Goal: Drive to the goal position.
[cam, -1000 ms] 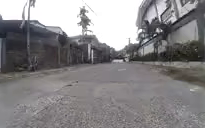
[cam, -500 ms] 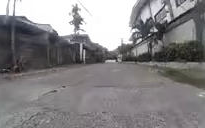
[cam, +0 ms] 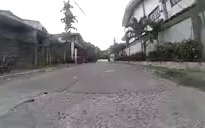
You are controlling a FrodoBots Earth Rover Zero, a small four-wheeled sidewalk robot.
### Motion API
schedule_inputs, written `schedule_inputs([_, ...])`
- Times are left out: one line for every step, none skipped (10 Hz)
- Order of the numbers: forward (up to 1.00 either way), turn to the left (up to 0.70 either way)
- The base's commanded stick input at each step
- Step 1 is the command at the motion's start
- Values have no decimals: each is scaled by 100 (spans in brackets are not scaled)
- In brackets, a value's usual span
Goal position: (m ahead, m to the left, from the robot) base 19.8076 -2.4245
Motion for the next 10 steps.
schedule_inputs([100,18])
schedule_inputs([100,18])
schedule_inputs([100,18])
schedule_inputs([100,18])
schedule_inputs([100,18])
schedule_inputs([100,18])
schedule_inputs([100,18])
schedule_inputs([100,18])
schedule_inputs([100,18])
schedule_inputs([100,18])
